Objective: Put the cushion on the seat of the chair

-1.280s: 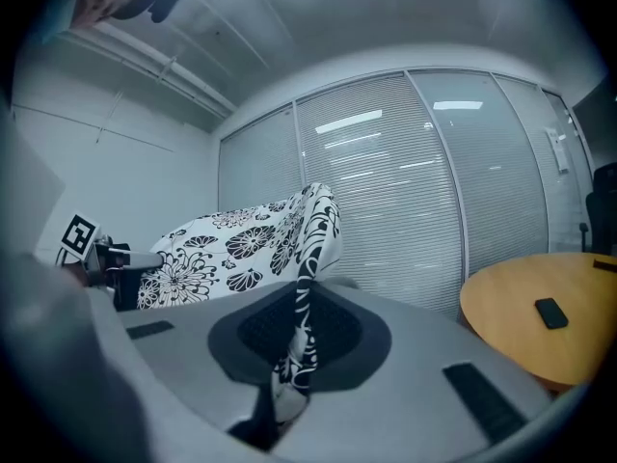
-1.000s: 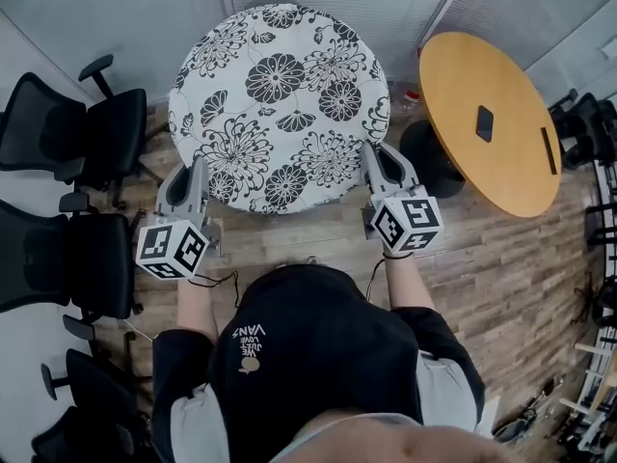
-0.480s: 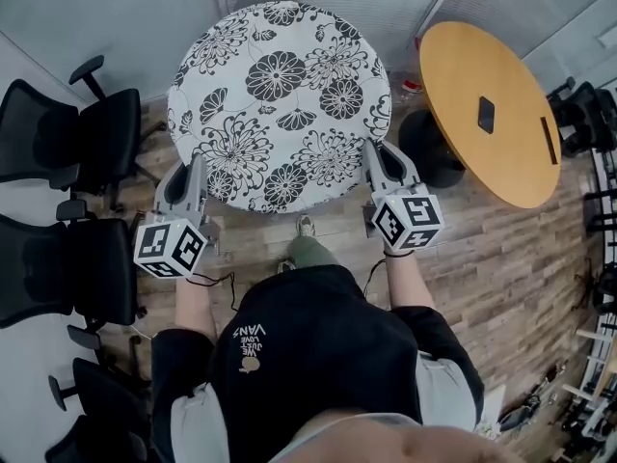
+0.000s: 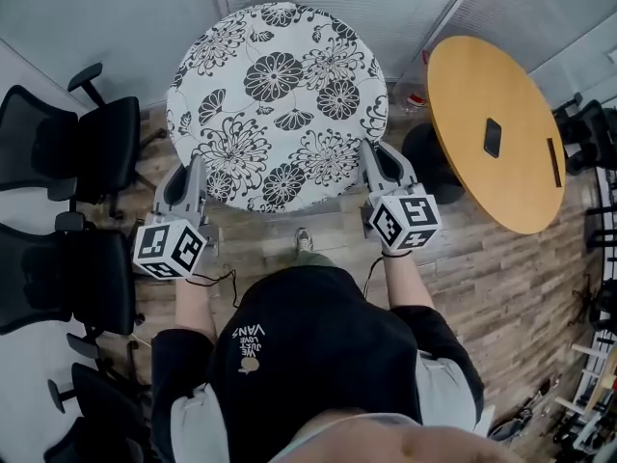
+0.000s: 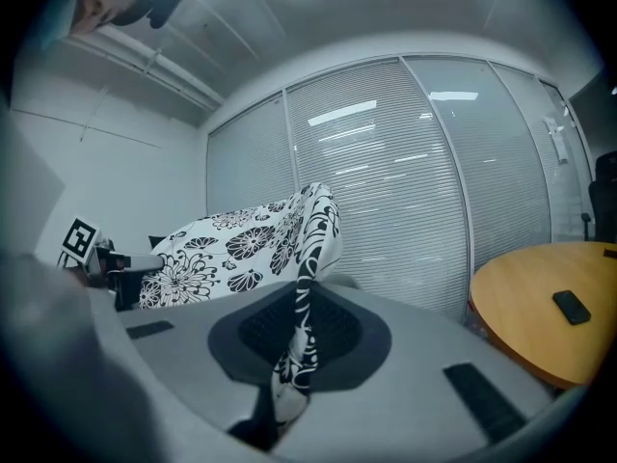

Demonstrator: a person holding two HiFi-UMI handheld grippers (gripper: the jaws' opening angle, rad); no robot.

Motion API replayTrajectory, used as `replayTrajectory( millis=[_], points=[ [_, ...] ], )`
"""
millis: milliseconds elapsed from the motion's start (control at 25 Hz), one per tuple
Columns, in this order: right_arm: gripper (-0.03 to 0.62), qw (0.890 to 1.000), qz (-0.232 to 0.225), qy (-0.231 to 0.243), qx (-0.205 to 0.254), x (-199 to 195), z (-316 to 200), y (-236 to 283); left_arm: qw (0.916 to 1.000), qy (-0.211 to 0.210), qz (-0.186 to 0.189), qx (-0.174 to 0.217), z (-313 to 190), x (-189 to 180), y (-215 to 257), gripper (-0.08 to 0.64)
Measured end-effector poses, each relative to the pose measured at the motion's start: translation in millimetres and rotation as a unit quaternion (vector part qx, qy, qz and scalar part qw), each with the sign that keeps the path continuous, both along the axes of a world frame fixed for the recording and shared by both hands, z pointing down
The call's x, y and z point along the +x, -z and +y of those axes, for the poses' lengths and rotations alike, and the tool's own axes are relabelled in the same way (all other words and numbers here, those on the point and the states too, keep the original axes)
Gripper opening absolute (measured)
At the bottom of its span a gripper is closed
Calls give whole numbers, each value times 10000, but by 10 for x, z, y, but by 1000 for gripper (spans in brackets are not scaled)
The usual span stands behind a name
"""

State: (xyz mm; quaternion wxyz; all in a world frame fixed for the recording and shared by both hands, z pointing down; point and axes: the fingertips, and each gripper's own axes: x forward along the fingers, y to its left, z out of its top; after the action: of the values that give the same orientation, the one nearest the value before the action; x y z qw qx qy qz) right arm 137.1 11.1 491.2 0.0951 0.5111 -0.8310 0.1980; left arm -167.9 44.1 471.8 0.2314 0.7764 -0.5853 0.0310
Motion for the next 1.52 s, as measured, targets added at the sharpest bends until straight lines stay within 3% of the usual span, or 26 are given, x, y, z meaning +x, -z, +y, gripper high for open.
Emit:
replayTrajectory(
  millis=[1080, 1320, 1520],
  points=[
    [34, 9996, -9, 138, 228, 19, -11, -1, 9997, 117, -69, 219, 61, 36, -13, 43],
    [34, 9999, 72, 94, 26, -11, -24, 82, 10000, 65, 19, 22, 36, 36, 46, 43],
    [34, 9995, 155, 12, 276, -12, 24, 73, 9997, -9, 95, 243, 63, 23, -38, 43]
  ],
)
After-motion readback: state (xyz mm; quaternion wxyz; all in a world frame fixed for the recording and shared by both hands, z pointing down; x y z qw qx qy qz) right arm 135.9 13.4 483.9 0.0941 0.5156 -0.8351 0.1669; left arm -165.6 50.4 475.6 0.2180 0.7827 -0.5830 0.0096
